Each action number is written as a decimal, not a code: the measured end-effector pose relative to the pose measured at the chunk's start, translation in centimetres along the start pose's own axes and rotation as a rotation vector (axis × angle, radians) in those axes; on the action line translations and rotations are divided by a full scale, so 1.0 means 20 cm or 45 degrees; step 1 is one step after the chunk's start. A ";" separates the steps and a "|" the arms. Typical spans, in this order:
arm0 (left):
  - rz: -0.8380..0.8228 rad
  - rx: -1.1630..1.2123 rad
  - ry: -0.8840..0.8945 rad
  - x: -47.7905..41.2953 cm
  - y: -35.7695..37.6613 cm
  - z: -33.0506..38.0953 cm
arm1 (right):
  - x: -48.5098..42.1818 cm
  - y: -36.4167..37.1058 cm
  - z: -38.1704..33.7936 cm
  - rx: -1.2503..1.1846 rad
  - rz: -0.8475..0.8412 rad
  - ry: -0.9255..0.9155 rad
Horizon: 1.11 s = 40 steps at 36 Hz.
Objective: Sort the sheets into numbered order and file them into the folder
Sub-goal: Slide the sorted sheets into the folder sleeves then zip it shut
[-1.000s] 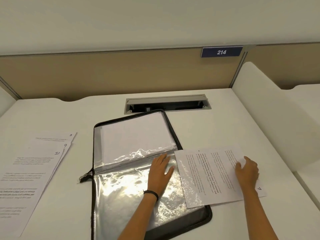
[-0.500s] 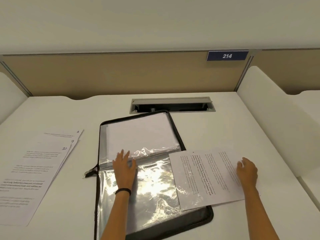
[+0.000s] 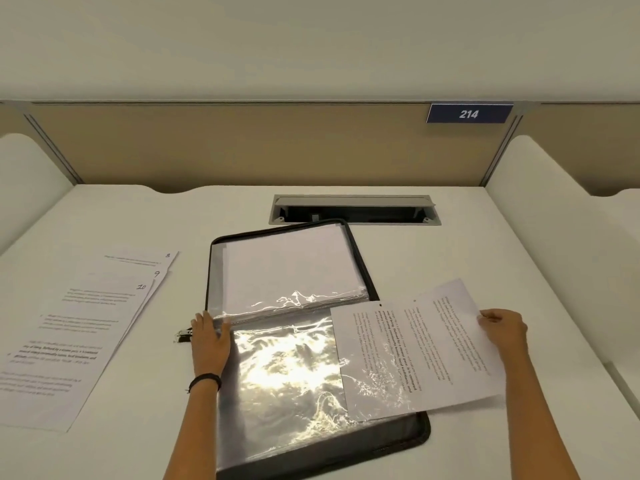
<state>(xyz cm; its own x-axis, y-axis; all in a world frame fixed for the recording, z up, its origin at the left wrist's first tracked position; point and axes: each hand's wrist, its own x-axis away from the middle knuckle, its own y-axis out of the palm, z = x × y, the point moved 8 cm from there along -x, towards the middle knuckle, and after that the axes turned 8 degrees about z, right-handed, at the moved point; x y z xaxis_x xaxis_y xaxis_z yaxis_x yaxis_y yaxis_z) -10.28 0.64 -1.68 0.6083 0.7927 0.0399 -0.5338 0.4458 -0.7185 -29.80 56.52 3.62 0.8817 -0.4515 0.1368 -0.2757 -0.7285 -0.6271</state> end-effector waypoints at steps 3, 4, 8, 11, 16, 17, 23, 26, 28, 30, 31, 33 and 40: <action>-0.023 -0.008 -0.045 -0.03 0.01 -0.05 | -0.01 0.02 -0.02 -0.005 -0.066 0.028; -0.025 -0.006 -0.067 -0.04 0.01 -0.08 | 0.00 0.02 -0.03 -0.007 -0.091 0.030; -0.005 0.040 -0.035 -0.03 -0.03 -0.03 | 0.00 0.09 -0.04 0.001 -0.247 0.077; 0.000 0.090 0.002 -0.01 -0.07 0.02 | 0.03 0.15 -0.06 0.016 -0.383 0.096; 0.009 0.034 0.034 -0.01 -0.09 0.02 | 0.11 0.27 -0.10 0.038 -0.581 0.149; 0.014 0.017 0.041 -0.01 -0.10 0.02 | 0.13 0.29 -0.10 0.050 -0.604 0.155; 0.006 -0.047 0.066 -0.01 -0.11 0.04 | 0.24 0.40 -0.14 0.079 -0.715 0.149; -0.005 -0.088 0.073 0.00 -0.12 0.05 | 0.29 0.44 -0.16 0.085 -0.752 0.142; -0.004 -0.111 0.083 0.00 -0.13 0.06 | 0.32 0.47 -0.17 0.083 -0.770 0.136; -0.008 -0.133 0.100 0.00 -0.13 0.06 | 0.36 0.49 -0.19 0.084 -0.786 0.129; -0.012 -0.144 0.105 0.00 -0.13 0.07 | 0.38 0.50 -0.19 0.088 -0.790 0.123; -0.023 -0.150 0.103 -0.01 -0.13 0.07 | 0.41 0.52 -0.21 0.096 -0.803 0.107; -0.062 -0.174 0.094 -0.01 -0.12 0.07 | 0.52 0.58 -0.24 0.134 -0.864 0.049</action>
<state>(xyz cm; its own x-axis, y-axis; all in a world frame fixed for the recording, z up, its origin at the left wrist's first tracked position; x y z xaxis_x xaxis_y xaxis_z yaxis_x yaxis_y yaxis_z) -9.84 0.00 1.07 0.6757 0.7366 0.0294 -0.4207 0.4181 -0.8051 -25.73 40.88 1.51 0.8313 0.0679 0.5516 0.3734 -0.8034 -0.4639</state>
